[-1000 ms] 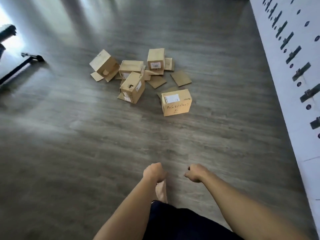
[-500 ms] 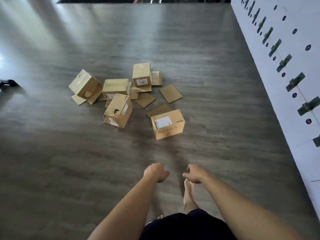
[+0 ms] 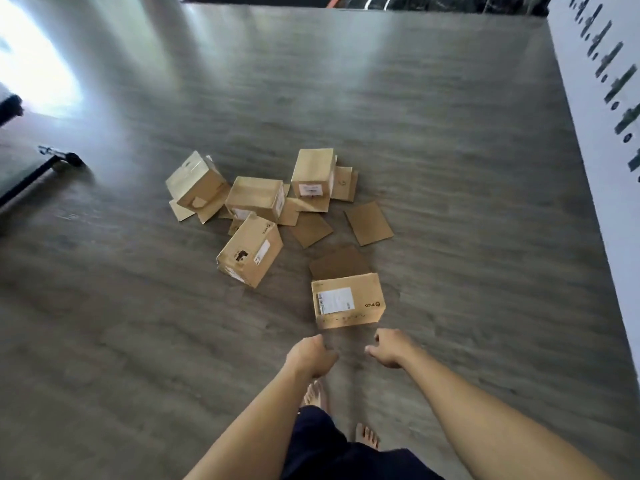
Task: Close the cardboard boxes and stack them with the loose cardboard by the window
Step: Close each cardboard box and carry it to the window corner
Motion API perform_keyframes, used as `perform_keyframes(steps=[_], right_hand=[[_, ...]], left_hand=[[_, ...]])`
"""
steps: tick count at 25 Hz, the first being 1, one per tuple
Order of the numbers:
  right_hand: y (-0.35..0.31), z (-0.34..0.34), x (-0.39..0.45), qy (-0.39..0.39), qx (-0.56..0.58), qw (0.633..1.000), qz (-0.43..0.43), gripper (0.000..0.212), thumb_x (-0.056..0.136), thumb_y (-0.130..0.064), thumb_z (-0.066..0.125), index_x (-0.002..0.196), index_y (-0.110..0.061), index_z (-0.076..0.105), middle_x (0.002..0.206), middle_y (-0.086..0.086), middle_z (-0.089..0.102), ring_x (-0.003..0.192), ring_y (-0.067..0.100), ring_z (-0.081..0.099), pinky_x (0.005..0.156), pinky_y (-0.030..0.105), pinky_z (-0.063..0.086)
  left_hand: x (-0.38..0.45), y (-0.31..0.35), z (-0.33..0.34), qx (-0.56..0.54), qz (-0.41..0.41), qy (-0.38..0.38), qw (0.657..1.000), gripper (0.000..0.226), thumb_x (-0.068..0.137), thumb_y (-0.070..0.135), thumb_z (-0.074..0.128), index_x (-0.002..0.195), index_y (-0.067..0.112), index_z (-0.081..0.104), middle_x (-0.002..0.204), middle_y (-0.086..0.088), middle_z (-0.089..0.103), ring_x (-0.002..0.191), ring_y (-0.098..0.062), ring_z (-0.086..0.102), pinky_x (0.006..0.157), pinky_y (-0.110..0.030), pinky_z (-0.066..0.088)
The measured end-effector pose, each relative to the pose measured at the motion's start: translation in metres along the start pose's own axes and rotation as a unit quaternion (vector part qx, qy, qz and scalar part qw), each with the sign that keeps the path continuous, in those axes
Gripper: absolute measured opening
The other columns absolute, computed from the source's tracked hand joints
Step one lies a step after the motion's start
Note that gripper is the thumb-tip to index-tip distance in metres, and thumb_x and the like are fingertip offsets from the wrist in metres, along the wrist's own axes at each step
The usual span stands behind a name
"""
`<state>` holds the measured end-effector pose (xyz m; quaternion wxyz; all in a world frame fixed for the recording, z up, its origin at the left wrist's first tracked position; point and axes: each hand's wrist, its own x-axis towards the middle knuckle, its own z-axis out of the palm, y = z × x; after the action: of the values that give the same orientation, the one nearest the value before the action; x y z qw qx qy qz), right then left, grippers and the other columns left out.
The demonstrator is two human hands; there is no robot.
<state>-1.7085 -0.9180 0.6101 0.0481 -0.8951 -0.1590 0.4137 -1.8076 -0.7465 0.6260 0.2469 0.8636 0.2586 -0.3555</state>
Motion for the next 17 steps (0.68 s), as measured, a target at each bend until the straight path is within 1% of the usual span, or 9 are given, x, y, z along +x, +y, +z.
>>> perform_keyframes(steps=[3, 5, 7, 9, 11, 13, 15, 17], right_hand=[[0.008, -0.032, 0.043, -0.013, 0.023, 0.999, 0.018, 0.050, 0.094, -0.050, 0.054, 0.129, -0.014, 0.058, 0.135, 0.012, 0.060, 0.123, 0.030, 0.056, 0.094, 0.032, 0.046], [0.009, -0.055, 0.062, -0.017, 0.027, 0.999, 0.034, 0.052, 0.094, -0.050, 0.054, 0.131, -0.014, 0.058, 0.135, 0.012, 0.060, 0.123, 0.030, 0.056, 0.092, 0.031, 0.045], [0.013, -0.084, 0.079, -0.008, 0.048, 0.998, 0.050, 0.050, 0.093, -0.050, 0.056, 0.128, -0.015, 0.059, 0.134, 0.010, 0.061, 0.122, 0.029, 0.056, 0.090, 0.031, 0.045], [0.017, -0.110, 0.090, 0.006, 0.084, 0.995, 0.057, 0.047, 0.092, -0.049, 0.056, 0.127, -0.017, 0.058, 0.133, 0.009, 0.061, 0.120, 0.028, 0.057, 0.089, 0.031, 0.045], [0.036, -0.139, 0.108, 0.024, 0.104, 0.991, 0.075, 0.049, 0.094, -0.048, 0.055, 0.131, -0.017, 0.055, 0.135, 0.009, 0.059, 0.122, 0.028, 0.057, 0.094, 0.032, 0.046], [0.053, -0.159, 0.117, 0.020, 0.122, 0.988, 0.092, 0.052, 0.095, -0.050, 0.054, 0.135, -0.016, 0.052, 0.138, 0.009, 0.057, 0.123, 0.028, 0.055, 0.099, 0.036, 0.046], [0.080, -0.177, 0.135, 0.015, 0.130, 0.985, 0.111, 0.052, 0.096, -0.049, 0.054, 0.134, -0.015, 0.052, 0.138, 0.009, 0.056, 0.123, 0.027, 0.055, 0.098, 0.034, 0.046], [0.112, -0.202, 0.151, 0.016, 0.140, 0.982, 0.125, 0.051, 0.096, -0.048, 0.055, 0.134, -0.014, 0.052, 0.138, 0.009, 0.056, 0.124, 0.027, 0.054, 0.097, 0.033, 0.045]], left_hand=[[0.047, 0.029, -0.029, 0.013, 0.007, -0.032, 0.999, 0.045, 0.093, 0.046, 0.051, 0.130, 0.021, 0.060, 0.129, -0.005, 0.065, 0.117, -0.027, 0.061, 0.093, -0.036, 0.051], [0.079, 0.040, -0.050, 0.036, 0.014, -0.037, 0.999, 0.051, 0.093, 0.046, 0.050, 0.136, 0.021, 0.057, 0.134, -0.005, 0.062, 0.121, -0.027, 0.059, 0.100, -0.038, 0.050], [0.112, 0.058, -0.074, 0.072, 0.027, -0.035, 0.996, 0.054, 0.093, 0.046, 0.047, 0.139, 0.018, 0.055, 0.137, -0.006, 0.060, 0.125, -0.028, 0.057, 0.103, -0.038, 0.048], [0.135, 0.079, -0.094, 0.103, 0.036, -0.041, 0.993, 0.055, 0.096, 0.048, 0.045, 0.141, 0.016, 0.050, 0.140, -0.007, 0.058, 0.128, -0.029, 0.054, 0.103, -0.037, 0.045], [0.163, 0.118, -0.112, 0.130, 0.069, -0.051, 0.988, 0.058, 0.099, 0.049, 0.046, 0.143, 0.011, 0.047, 0.143, -0.010, 0.055, 0.130, -0.031, 0.052, 0.104, -0.037, 0.044], [0.178, 0.153, -0.121, 0.136, 0.100, -0.058, 0.984, 0.059, 0.099, 0.050, 0.049, 0.142, 0.009, 0.049, 0.142, -0.011, 0.055, 0.130, -0.032, 0.052, 0.103, -0.038, 0.045], [0.197, 0.195, -0.130, 0.141, 0.119, -0.059, 0.981, 0.053, 0.099, 0.046, 0.049, 0.138, 0.010, 0.054, 0.139, -0.011, 0.059, 0.126, -0.031, 0.055, 0.100, -0.037, 0.046], [0.217, 0.237, -0.137, 0.158, 0.125, -0.079, 0.976, 0.047, 0.102, 0.041, 0.046, 0.135, 0.009, 0.056, 0.137, -0.011, 0.060, 0.124, -0.031, 0.057, 0.097, -0.036, 0.046]])
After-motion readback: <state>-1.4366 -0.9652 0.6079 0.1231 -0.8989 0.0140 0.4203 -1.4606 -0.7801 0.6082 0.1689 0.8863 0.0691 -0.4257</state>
